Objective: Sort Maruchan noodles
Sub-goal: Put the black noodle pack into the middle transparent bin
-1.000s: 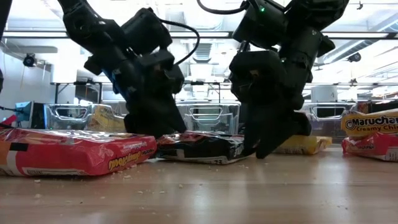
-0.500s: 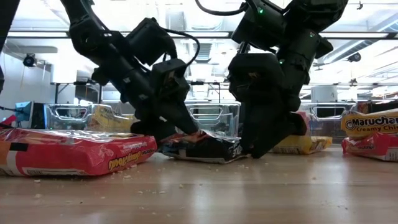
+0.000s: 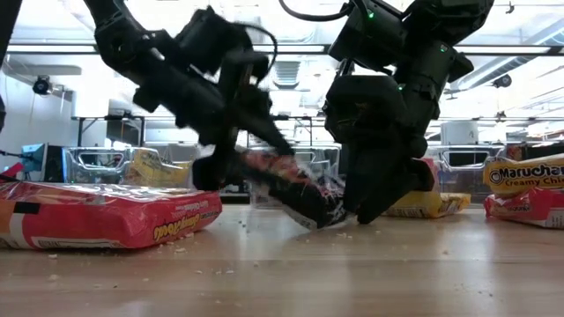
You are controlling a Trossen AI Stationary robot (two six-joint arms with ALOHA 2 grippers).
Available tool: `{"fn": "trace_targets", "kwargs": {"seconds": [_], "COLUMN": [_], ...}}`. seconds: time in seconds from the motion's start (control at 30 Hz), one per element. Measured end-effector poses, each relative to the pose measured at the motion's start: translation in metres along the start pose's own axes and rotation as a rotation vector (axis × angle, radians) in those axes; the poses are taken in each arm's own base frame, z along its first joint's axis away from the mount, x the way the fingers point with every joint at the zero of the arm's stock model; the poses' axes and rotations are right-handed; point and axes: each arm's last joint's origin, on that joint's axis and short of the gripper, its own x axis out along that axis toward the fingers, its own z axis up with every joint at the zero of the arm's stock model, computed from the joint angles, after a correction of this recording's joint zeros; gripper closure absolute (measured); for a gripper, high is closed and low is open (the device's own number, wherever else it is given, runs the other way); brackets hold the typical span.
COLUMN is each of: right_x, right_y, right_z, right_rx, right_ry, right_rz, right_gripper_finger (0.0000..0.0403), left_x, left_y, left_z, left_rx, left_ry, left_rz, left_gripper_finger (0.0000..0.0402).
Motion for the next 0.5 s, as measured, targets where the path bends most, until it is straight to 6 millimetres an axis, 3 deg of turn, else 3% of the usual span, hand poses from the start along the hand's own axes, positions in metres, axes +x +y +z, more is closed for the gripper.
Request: {"fn": "trace_targets", "kwargs": {"seconds": [0.17,0.5], "right_x": [-0.0003,-0.009], "right_y": [0.0002,0.0045], "right_z": [0.0006,0.0047], "right_rx": [0.002,-0.012], "right_ry": [-0.01,-0.054], "right_rz": [-0.001,0.016], "right_gripper_finger": [0.022,0.022], "left_x": [-0.0057,-0.0021], "left_y": [-0.0107,-0.0014], "left_z": [0.0067,0.0005], "left_rx": [-0.024,-0.064], "left_ry": [-0.038,-0.003], "left_rz": [-0.063,0.02], "left_gripper_finger": [0.0205,0.0205]}}
